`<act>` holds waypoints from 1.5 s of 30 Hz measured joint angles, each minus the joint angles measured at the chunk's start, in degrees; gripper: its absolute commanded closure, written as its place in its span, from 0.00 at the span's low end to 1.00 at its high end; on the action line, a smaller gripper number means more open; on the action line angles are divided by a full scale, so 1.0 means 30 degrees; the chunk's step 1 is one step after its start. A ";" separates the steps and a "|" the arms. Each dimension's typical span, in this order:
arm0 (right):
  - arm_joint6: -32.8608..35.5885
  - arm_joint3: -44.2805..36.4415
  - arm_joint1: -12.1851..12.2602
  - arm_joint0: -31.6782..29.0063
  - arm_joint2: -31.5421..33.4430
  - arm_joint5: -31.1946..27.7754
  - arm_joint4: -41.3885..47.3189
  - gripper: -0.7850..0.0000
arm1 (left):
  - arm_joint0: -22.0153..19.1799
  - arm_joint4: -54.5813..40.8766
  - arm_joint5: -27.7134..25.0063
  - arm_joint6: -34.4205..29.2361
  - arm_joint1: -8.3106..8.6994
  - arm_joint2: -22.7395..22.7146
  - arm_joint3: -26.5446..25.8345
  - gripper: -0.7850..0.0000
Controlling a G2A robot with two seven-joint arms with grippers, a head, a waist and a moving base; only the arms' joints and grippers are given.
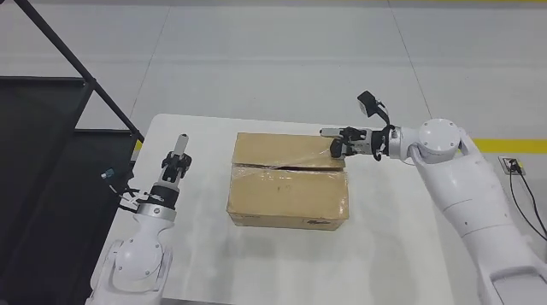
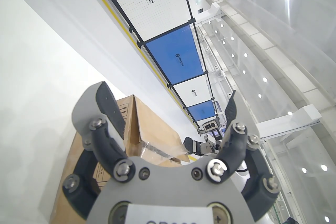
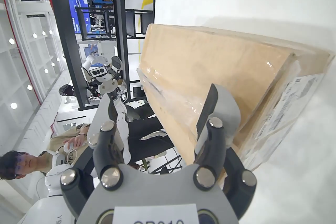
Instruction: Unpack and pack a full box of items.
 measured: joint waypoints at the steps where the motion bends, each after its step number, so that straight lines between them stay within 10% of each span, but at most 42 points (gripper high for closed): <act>1: 0.0121 0.0116 -0.0043 0.0062 -0.0066 -0.0047 0.0097 0.12 | -0.0029 0.0007 0.0012 0.0017 -0.0003 0.0027 0.0019 0.00; 6: 0.0628 0.0686 -0.0205 0.0320 -0.0312 -0.0622 0.0401 0.14 | -0.0145 0.0065 0.0059 0.0048 -0.0010 0.0139 0.0083 0.00; 11: 0.1189 0.1137 -0.0275 0.0513 -0.0333 -0.0950 0.0820 0.50 | -0.0184 0.0014 0.0017 0.0136 -0.0013 0.0138 0.0115 0.00; 21: 0.1184 0.1066 -0.0194 0.0623 -0.0284 -0.1173 0.0498 0.55 | -0.0174 -0.0083 -0.0056 0.0211 -0.0019 0.0172 0.0122 0.00; 31: -0.2301 -0.1989 0.0592 -0.0541 0.0187 -0.2911 -0.3655 0.50 | -0.0196 -0.0133 -0.0179 0.0250 -0.0016 0.0177 0.0149 0.00; 35: -0.2730 -0.3627 0.1044 -0.1490 0.0648 -0.4369 -0.5313 0.00 | -0.0186 -0.0186 -0.0251 0.0193 -0.0007 0.0126 0.0148 0.00; 45: -0.2703 -0.3679 0.1270 -0.1677 0.1314 -0.4571 -0.4978 0.00 | 0.0014 -0.0352 -0.0325 0.0229 0.0024 -0.0148 0.0083 0.00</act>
